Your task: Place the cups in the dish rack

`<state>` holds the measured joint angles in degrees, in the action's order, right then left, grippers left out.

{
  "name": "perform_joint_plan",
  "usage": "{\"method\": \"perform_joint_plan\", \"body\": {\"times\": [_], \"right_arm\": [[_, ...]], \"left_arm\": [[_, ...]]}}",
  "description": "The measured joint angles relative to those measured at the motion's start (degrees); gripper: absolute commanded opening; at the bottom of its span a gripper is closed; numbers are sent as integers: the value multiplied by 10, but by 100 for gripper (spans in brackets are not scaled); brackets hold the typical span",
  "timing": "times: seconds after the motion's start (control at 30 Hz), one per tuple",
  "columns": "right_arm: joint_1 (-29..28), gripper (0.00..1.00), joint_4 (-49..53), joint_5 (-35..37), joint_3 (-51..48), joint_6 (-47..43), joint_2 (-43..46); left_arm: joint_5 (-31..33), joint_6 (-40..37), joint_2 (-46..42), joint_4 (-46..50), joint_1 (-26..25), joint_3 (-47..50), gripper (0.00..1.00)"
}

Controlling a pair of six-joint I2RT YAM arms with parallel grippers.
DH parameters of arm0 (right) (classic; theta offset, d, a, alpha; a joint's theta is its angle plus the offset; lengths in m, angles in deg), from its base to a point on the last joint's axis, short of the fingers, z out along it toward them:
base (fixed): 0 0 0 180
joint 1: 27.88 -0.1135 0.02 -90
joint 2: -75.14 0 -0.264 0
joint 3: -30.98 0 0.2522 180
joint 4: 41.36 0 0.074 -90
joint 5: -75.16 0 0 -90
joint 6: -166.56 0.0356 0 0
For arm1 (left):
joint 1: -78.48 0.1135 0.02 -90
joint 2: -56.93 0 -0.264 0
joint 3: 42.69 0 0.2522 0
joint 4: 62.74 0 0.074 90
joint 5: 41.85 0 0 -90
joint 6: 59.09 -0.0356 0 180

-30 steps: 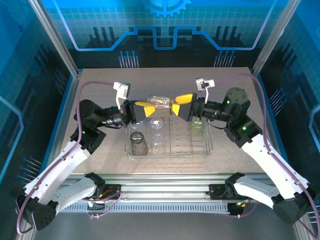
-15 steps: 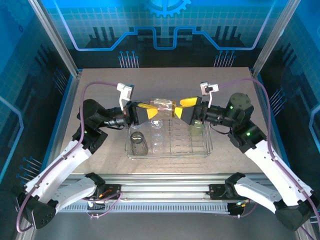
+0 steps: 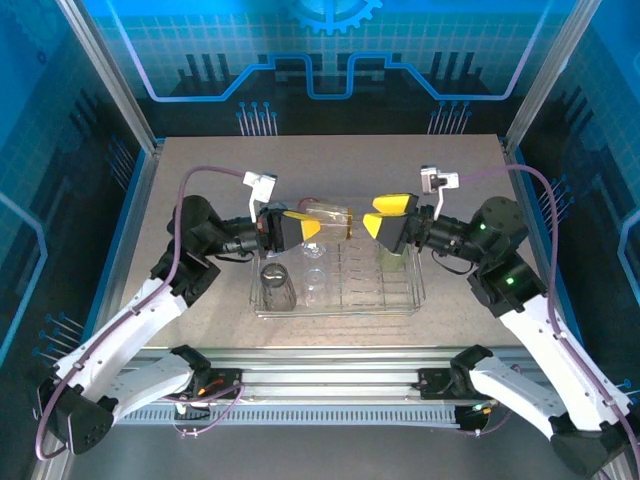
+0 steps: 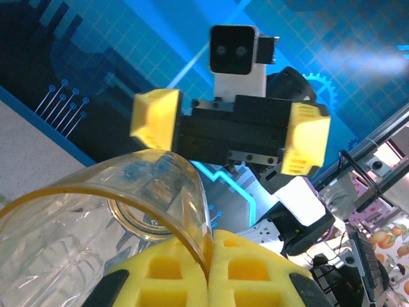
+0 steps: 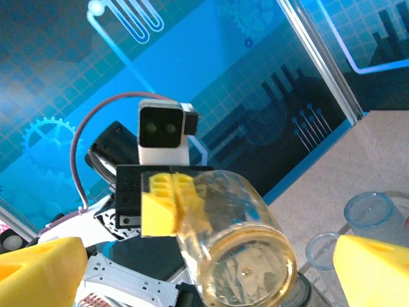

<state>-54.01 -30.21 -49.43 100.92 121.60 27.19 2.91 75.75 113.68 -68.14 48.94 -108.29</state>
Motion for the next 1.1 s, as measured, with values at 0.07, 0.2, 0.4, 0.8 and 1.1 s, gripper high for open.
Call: {"method": "perform_joint_plan", "body": {"times": [0.07, 0.2, 0.4, 0.8, 1.1], "right_arm": [[4, 100, -4, -5, 0, 5, 0], [4, 100, -8, -20, -1, 14, -18], [-4, 100, 0, -35, -1, 15, -55], [-54, 96, 0, -64, 2, 15, -112], [-58, 89, -22, -71, 13, 24, -118]], "left_arm": [[0, 0, 0, 0, 0, 0, 0], [2, 0, 1, -1, 0, 0, 0], [2, 1, 7, -5, 0, 0, 0], [2, 2, 7, -8, 0, 0, 0], [2, 3, 7, -16, 0, 2, 0]]}}
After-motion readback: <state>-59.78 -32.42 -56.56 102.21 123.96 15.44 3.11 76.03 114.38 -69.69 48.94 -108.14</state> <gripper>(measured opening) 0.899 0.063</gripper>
